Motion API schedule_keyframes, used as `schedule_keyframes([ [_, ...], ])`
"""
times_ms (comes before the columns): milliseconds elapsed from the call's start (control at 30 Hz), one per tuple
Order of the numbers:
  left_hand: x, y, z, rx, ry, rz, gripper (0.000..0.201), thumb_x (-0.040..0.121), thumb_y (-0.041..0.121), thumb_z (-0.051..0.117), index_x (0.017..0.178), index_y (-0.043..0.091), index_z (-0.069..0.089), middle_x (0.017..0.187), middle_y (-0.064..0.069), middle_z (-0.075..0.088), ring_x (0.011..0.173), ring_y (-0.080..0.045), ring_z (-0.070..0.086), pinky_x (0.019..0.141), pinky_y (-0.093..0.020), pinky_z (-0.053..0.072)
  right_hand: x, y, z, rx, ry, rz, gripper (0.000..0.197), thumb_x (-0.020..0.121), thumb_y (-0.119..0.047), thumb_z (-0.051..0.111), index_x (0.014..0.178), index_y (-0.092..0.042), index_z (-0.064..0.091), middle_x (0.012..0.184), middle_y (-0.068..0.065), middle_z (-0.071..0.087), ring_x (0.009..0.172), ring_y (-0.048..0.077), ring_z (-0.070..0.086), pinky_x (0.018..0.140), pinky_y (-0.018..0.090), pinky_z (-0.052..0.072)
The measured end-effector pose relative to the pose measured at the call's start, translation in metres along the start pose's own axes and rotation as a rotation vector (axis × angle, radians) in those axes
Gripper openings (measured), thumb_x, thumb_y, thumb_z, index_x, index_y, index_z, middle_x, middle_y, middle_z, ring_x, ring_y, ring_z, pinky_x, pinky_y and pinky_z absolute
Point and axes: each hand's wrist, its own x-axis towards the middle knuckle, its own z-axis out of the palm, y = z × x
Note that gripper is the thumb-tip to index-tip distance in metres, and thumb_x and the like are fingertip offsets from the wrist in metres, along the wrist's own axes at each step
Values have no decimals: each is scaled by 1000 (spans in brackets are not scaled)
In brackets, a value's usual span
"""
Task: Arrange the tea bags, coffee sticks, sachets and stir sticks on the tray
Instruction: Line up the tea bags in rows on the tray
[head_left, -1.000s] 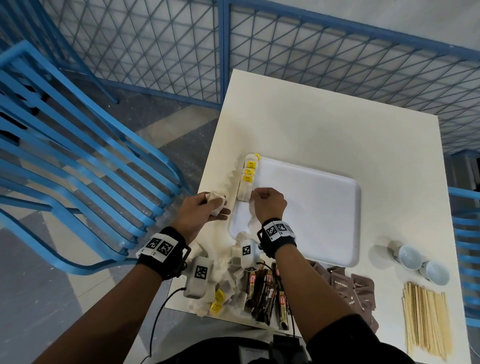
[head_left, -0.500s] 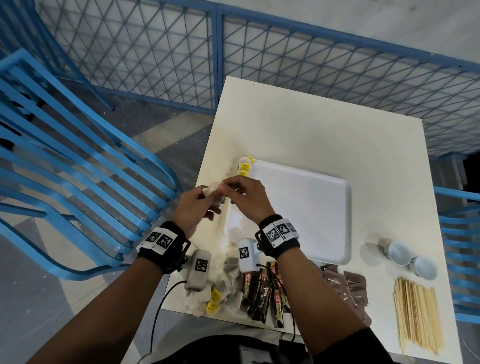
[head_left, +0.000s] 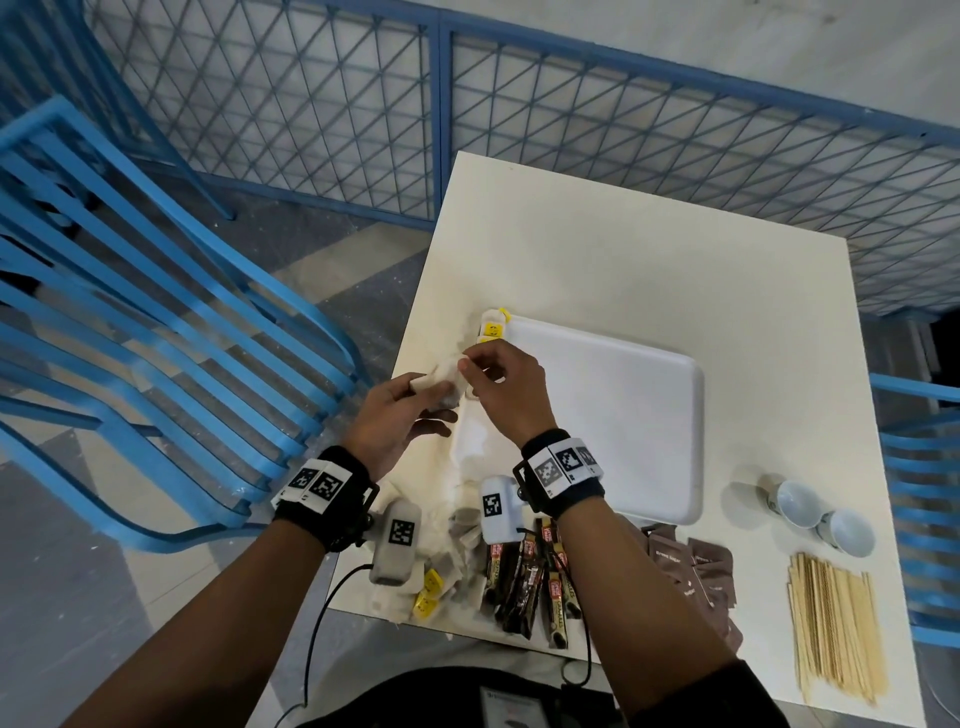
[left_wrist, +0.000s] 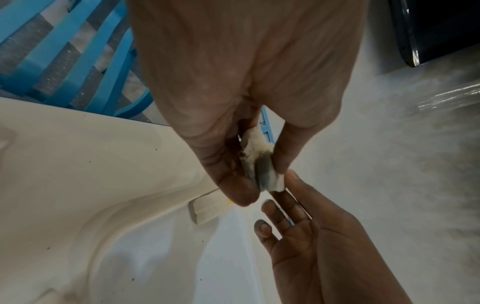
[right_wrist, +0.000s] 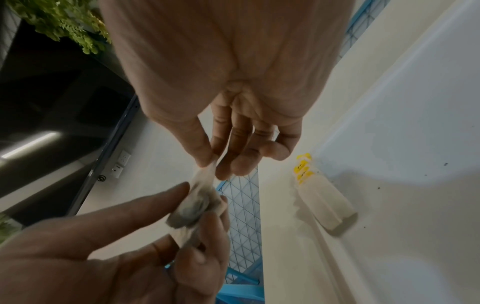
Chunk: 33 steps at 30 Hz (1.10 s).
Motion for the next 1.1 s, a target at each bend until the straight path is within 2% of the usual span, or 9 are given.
schedule_keyframes([
  [200,-3,-4,1,16,-17,33,15,89,3,72,102,0,66,84,-13,74,70,-22,69,64,-28,58,-2,0,3,41,4,8,4,90,-17,70,90,-21,69,81,-13,69,77,6,64,77,45,59],
  [300,-3,-3,1,18,-8,32,17,87,3,73,103,1,66,86,-14,74,70,-24,69,63,-29,58,-3,2,3,29,8,-6,6,90,-17,70,89,-23,68,83,-15,69,79,4,64,77,43,59],
  [433,-3,-3,1,22,-21,39,20,89,2,72,108,4,66,88,-16,73,68,-24,69,63,-30,58,-3,3,1,4,32,-24,3,91,-17,70,92,-20,69,85,-15,69,78,1,62,77,30,54],
  [600,-2,-3,3,57,-11,55,11,91,5,71,101,4,66,85,-14,72,67,-24,68,63,-30,59,-1,6,1,-4,-37,33,11,93,-26,70,99,-17,73,85,-12,69,77,6,64,82,37,57],
  [700,-1,-4,3,63,12,41,14,91,8,71,102,1,65,85,-15,72,67,-25,68,62,-30,59,-1,6,1,-55,-63,26,13,94,-29,68,94,-17,74,80,-12,68,74,11,64,82,41,57],
  [800,-2,-4,4,28,22,11,16,94,12,70,101,-2,66,85,-17,70,66,-26,67,60,-31,59,1,8,2,-40,1,-3,10,93,-26,69,93,-17,73,77,-16,66,74,5,62,79,45,58],
  [967,-2,-4,4,46,27,18,16,93,11,70,100,-3,66,85,-19,67,65,-26,67,59,-31,59,2,8,3,-46,51,-23,12,95,-28,67,84,-23,66,69,-17,62,64,4,58,76,41,56],
  [1100,0,-6,4,63,43,48,10,94,9,68,96,0,65,87,-21,66,65,-26,67,59,-30,58,0,10,3,-34,-54,89,17,93,-42,67,91,-25,66,84,-9,69,73,18,66,78,36,56],
])
